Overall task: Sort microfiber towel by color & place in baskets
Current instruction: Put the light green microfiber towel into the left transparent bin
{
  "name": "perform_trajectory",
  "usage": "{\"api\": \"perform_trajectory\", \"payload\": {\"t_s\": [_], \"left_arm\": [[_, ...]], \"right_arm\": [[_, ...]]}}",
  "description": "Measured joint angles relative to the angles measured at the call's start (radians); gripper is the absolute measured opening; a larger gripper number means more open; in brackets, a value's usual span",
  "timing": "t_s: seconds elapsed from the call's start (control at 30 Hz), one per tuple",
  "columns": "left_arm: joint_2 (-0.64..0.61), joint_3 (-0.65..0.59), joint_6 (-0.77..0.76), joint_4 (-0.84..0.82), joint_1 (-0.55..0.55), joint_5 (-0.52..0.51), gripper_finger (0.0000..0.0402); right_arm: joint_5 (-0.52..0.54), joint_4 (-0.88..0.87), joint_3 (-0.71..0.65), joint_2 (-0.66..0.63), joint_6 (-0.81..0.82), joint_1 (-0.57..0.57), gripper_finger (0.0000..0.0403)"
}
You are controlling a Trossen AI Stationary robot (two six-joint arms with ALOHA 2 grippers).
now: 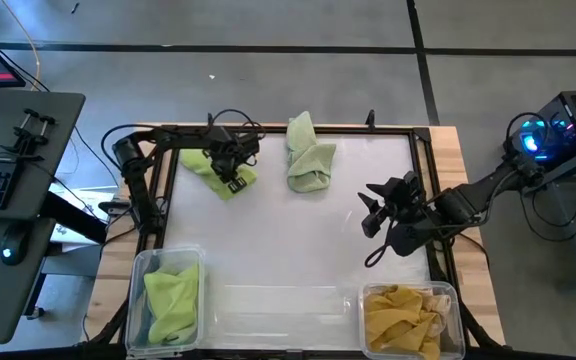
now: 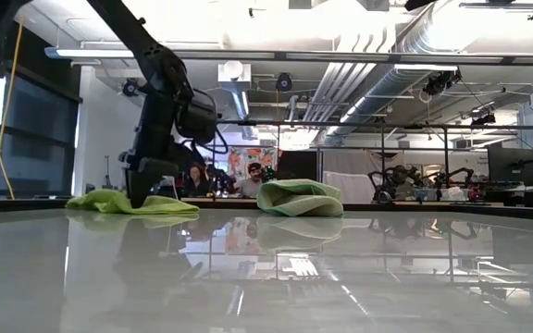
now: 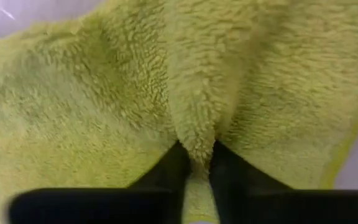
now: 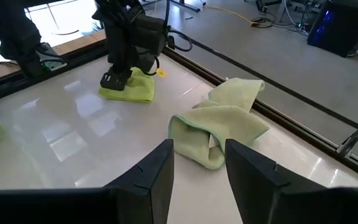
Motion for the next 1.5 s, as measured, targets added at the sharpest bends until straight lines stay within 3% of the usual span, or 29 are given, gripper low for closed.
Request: {"api": "perform_trajectory", "payload": {"t_s": [0.1,0.37,0.53,0.7,0.9,1.13,1.33,1.5], "left_arm": [[-0.020,-0.002,0.002,0.005,-0.015,0.002,0.0010],[-0.221,0.029,0.013,-0.142,-0.134,-0.010,0.0004],[-0.373,0.200,0.094,-0.282,-0.307,-0.010,0.0002],[-0.463,0.413,0.126,-0.309,-0.472,-0.010,0.0001],[-0.478,0.643,0.011,-0.309,-0.621,-0.056,0.0001],[-0.476,0.793,-0.061,-0.342,-0.798,-0.117,0.0001],[-0.478,0.862,-0.218,-0.486,-0.965,-0.070,0.0001],[-0.476,0.863,-0.395,-0.609,-1.163,-0.015,0.0001]], "right_arm": [[0.003,-0.001,0.000,0.000,-0.009,0.000,0.0139],[0.029,-0.022,0.000,0.001,-0.020,0.000,0.0139],[0.040,-0.031,0.000,0.001,-0.060,-0.018,0.0139],[0.032,-0.028,0.000,0.001,-0.106,-0.076,0.0139],[-0.017,0.011,0.000,0.001,-0.157,-0.143,0.0139],[-0.144,0.140,0.000,0.001,-0.151,-0.191,0.0139],[-0.235,0.249,0.000,0.001,-0.144,-0.196,0.0139],[-0.249,0.275,0.000,0.007,-0.042,-0.190,0.0139]]}}
